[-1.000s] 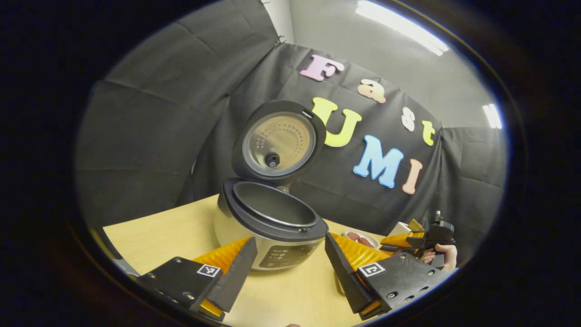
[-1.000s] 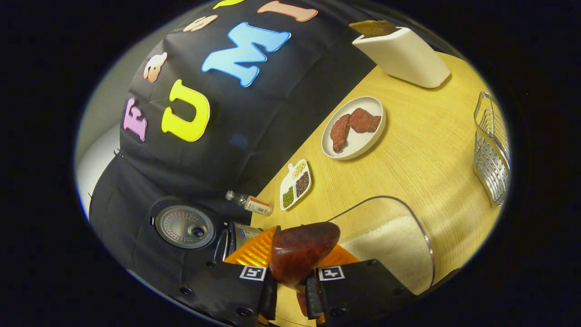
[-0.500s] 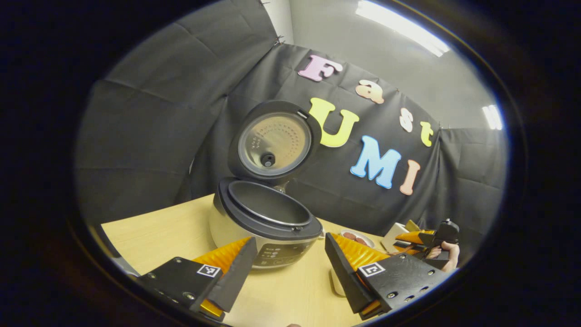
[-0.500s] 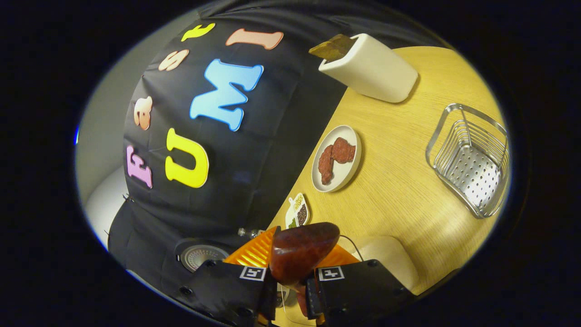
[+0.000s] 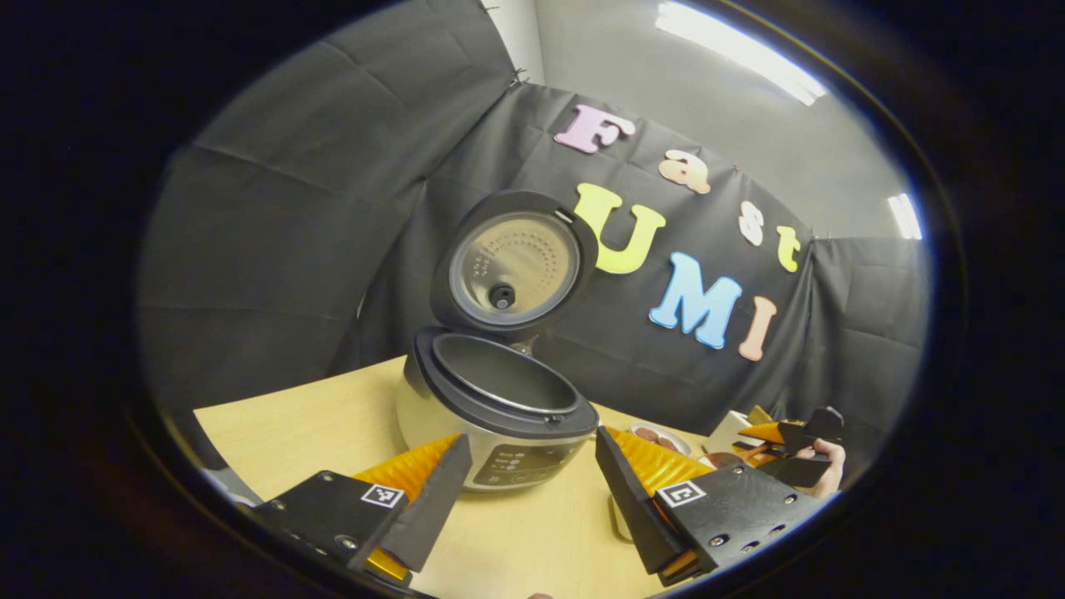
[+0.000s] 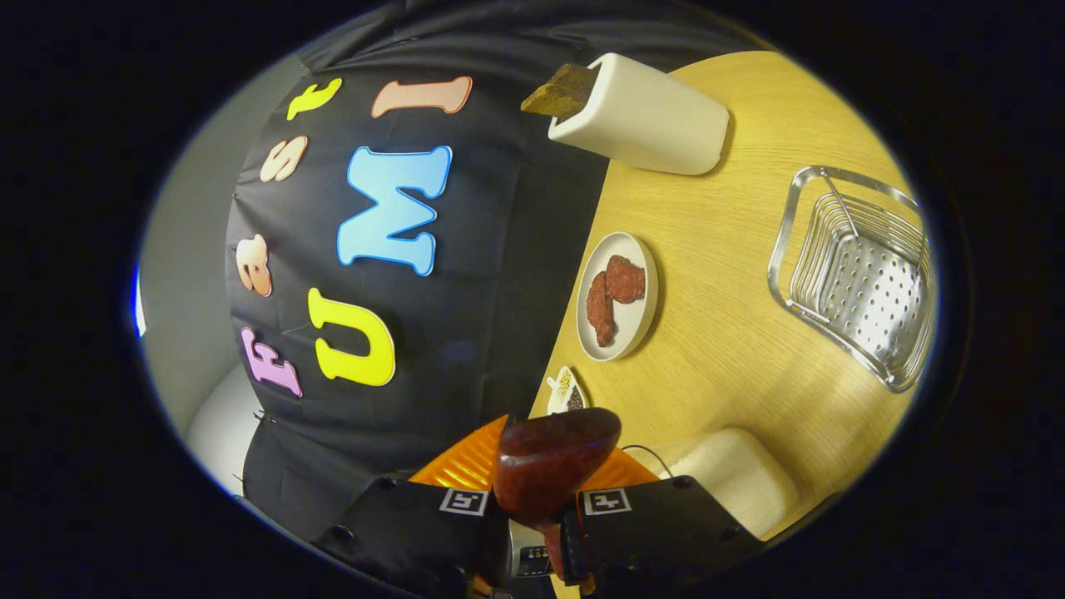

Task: Close the left gripper, press the button to open the rice cooker; take a wooden spoon from the chopstick holder with the right hand, scoop a spoonful of rice and pour it into the rice cooker, then put the wooden spoon back into the chopstick holder.

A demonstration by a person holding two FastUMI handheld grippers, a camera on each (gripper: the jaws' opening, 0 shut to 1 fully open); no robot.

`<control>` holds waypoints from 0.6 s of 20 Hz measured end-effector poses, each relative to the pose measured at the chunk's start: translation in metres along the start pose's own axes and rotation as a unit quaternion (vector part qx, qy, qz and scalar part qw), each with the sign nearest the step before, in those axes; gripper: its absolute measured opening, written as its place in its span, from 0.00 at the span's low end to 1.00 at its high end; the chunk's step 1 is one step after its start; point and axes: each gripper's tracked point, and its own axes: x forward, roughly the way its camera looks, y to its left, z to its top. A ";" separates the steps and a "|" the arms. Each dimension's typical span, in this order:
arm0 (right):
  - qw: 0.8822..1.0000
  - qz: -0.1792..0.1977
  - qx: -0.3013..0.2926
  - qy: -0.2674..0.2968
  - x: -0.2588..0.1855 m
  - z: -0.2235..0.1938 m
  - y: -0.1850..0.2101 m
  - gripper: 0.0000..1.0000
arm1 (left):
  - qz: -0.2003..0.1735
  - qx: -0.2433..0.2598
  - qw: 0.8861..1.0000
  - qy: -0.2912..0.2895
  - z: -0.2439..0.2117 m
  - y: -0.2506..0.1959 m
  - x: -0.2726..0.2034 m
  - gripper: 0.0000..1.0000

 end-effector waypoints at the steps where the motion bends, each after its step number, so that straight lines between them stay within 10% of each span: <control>1: 1.000 0.007 0.002 0.004 0.004 -0.004 0.008 0.27 | 0.001 0.000 1.000 -0.001 0.002 0.002 -0.001 0.94; 12: 0.998 0.047 0.012 0.037 0.058 -0.063 0.088 0.24 | 0.011 -0.002 1.000 -0.012 0.010 0.021 -0.003 0.94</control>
